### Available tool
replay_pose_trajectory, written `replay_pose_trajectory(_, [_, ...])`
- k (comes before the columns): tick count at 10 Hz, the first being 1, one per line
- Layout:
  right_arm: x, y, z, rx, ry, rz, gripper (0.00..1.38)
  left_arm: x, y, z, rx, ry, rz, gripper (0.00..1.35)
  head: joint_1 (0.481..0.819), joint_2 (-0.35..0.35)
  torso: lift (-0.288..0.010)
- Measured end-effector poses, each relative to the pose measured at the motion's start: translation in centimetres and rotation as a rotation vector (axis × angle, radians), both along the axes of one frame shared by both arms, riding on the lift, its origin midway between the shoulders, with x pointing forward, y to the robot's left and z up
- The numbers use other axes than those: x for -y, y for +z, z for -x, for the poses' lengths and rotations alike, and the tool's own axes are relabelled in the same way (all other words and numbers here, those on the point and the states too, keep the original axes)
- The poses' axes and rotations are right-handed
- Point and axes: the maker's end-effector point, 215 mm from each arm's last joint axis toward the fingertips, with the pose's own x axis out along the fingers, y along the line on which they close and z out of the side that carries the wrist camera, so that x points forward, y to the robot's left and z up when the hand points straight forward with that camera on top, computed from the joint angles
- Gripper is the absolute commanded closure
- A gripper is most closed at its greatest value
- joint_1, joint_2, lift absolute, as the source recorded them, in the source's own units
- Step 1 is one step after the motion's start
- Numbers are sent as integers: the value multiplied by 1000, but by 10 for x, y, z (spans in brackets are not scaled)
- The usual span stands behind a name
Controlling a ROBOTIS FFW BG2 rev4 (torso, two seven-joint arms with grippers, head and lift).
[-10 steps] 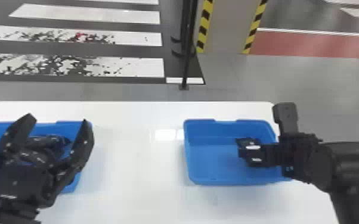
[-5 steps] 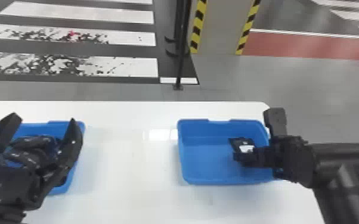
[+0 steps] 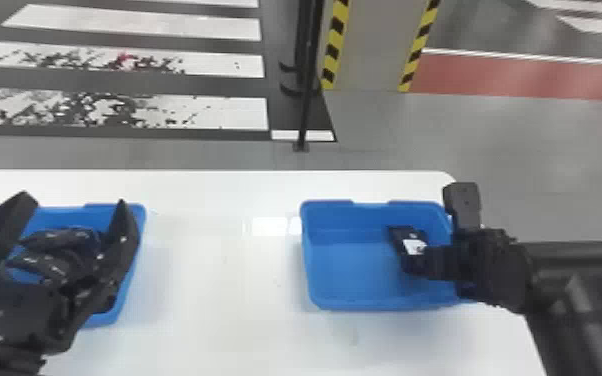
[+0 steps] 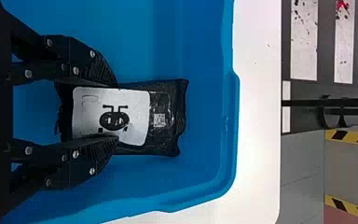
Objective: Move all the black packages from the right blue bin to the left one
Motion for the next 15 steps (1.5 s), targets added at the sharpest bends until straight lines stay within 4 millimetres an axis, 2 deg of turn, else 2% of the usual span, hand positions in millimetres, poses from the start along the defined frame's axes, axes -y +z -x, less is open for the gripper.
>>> replay_pose_trajectory(1, [-4, 4, -2, 21, 4, -3, 1167, -1, 0, 1, 2, 2, 6, 111, 695, -126, -132])
replay_pose_trajectory(3, [-23, 17, -7, 93, 31, -43, 1173, -3, 3, 2, 17, 6, 14, 111, 695, -107, -132])
replay_pose_trajectory(5, [-64, 45, -2, 200, 103, -166, 1173, -3, 7, 4, 31, 4, 40, 117, 695, -67, -132])
replay_pose_trajectory(6, [-94, 71, 0, 285, 171, -265, 1171, -3, 9, 4, 33, -1, 77, 119, 695, -35, -132])
replay_pose_trajectory(8, [-162, 147, -4, 537, 358, -511, 1171, 9, 8, 2, 15, -42, 201, 121, 695, 50, -132])
replay_pose_trajectory(9, [-201, 180, 5, 626, 434, -583, 1171, 22, 6, 0, -7, -80, 269, 121, 695, 70, -132])
replay_pose_trajectory(10, [-239, 198, 18, 662, 498, -640, 1171, 39, 4, -3, -28, -132, 308, 121, 695, 100, -132])
replay_pose_trajectory(11, [-269, 203, 30, 661, 547, -677, 1171, 56, 2, -6, -51, -182, 314, 121, 695, 123, -132])
replay_pose_trajectory(12, [-297, 199, 43, 637, 587, -711, 1171, 70, -5, -9, -84, -221, 309, 121, 695, 143, -132])
replay_pose_trajectory(13, [-321, 195, 56, 611, 622, -741, 1171, 79, -12, -11, -112, -242, 303, 121, 695, 156, -132])
replay_pose_trajectory(15, [-363, 193, 81, 570, 685, -809, 1171, 83, -18, -12, -133, -248, 285, 121, 695, 212, -132])
